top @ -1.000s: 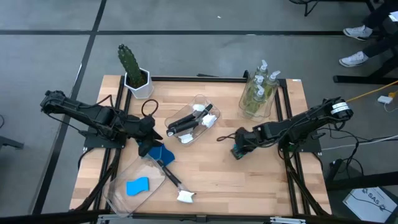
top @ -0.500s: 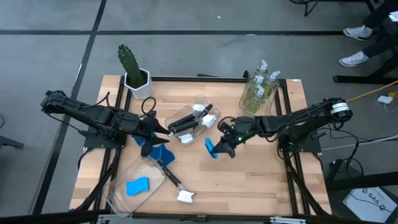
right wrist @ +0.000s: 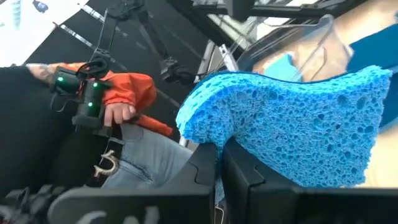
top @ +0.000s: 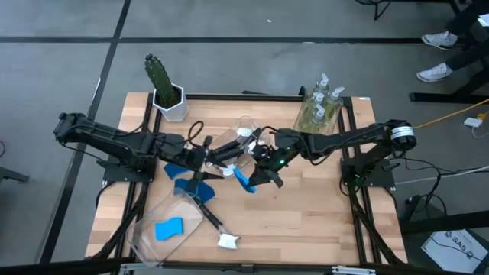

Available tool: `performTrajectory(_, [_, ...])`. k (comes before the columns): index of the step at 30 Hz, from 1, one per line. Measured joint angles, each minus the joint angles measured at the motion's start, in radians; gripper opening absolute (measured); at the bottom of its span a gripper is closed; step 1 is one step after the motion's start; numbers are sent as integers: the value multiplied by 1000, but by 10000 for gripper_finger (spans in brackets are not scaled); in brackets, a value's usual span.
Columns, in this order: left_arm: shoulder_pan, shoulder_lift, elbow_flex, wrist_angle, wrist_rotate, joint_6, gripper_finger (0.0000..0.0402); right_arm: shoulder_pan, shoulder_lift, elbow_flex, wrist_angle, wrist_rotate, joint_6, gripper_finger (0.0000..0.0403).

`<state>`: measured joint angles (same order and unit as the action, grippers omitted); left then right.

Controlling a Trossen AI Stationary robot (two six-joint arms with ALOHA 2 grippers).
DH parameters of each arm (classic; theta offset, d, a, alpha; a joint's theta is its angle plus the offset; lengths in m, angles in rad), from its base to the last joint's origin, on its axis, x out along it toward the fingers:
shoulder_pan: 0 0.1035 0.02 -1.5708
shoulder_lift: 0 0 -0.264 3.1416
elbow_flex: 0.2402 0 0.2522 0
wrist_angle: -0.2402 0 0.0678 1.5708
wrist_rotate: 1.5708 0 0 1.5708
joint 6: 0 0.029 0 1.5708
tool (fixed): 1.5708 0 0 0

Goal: Pick & Place Kitchen Sink Supplies
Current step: Put the blue sponge into the bottom transparent bin

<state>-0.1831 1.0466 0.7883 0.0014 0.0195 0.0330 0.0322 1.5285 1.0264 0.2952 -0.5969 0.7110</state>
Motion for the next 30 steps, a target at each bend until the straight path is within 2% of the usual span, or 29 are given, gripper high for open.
performTrajectory(10, [47,108,0,135,173,-19,156,-27,117,115,-2,-102,-51,11])
performTrajectory(15, [83,151,0,167,293,-90,150,-39,129,146,-5,-107,-82,10])
performTrajectory(18, [98,164,0,173,328,-109,142,-42,129,156,-9,-109,-95,10])
performTrajectory(22, [116,163,0,172,365,-132,102,-43,129,158,-4,-105,-113,10])
performTrajectory(26, [121,162,0,159,387,-147,22,-43,129,158,-6,-83,-118,20])
performTrajectory(30, [122,159,1,128,393,-181,9,-48,129,158,-13,-77,-91,51])
